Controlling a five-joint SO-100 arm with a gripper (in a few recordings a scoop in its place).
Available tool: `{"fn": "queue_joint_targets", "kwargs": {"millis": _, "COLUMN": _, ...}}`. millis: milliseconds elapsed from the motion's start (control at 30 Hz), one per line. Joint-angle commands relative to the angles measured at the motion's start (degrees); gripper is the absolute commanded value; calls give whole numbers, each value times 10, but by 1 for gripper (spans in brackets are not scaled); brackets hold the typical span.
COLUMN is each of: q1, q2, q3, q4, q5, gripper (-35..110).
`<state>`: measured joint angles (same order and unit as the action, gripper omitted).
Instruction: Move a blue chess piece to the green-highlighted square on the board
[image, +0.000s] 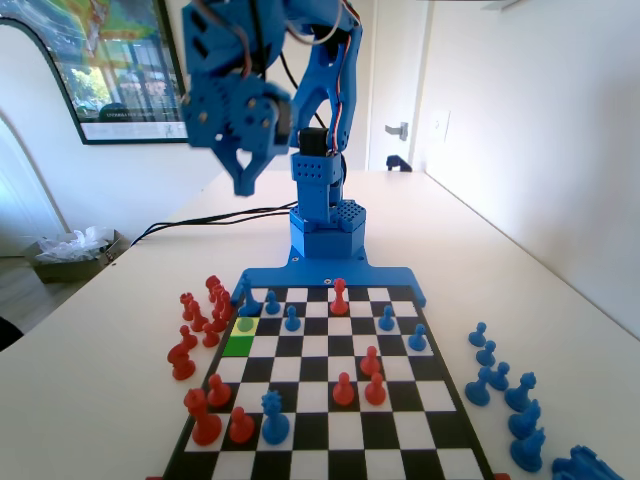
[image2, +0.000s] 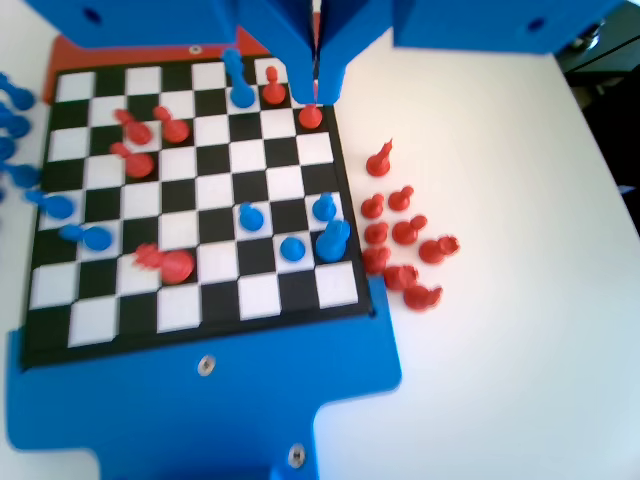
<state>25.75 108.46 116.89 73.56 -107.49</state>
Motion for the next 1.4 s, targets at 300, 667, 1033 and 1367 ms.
{"fn": "queue_joint_targets", "kwargs": {"millis": 300, "q1": 11, "q2": -19, "q3": 62, "q4": -130, "q5": -70, "gripper": 9}}
{"fn": "queue_joint_targets", "kwargs": {"millis": 667, "q1": 28, "q2": -42, "q3": 122, "q4": -198, "q5": -90, "gripper": 9}}
{"fn": "queue_joint_targets", "kwargs": {"millis": 1033, "q1": 38, "q2": -95, "q3": 101, "q4": -221, "q5": -88, "gripper": 9}}
{"fn": "queue_joint_targets", "kwargs": {"millis": 1367, "q1": 36, "q2": -144, "q3": 83, "q4": -251, "q5": -79, "gripper": 9}}
